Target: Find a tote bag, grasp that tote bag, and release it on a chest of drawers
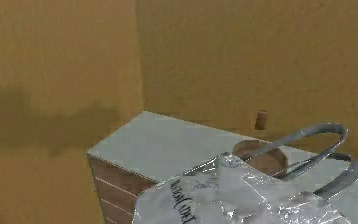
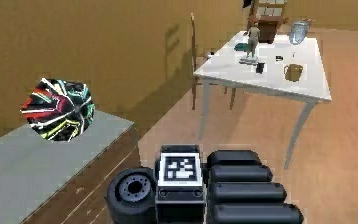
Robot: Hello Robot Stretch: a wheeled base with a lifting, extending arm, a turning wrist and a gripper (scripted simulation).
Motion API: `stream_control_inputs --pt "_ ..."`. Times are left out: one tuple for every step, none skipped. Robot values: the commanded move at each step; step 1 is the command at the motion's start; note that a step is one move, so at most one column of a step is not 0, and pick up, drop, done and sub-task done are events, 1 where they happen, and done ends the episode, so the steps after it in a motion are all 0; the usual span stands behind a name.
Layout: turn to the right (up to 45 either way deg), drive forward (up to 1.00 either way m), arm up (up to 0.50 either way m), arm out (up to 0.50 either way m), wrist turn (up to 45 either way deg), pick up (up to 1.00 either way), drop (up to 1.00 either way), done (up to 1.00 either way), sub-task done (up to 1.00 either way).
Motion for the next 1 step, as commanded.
stream_control_inputs --pt "0.0 0.20 0.00 0.00 0.0 0.00 0.00 0.00 0.00"
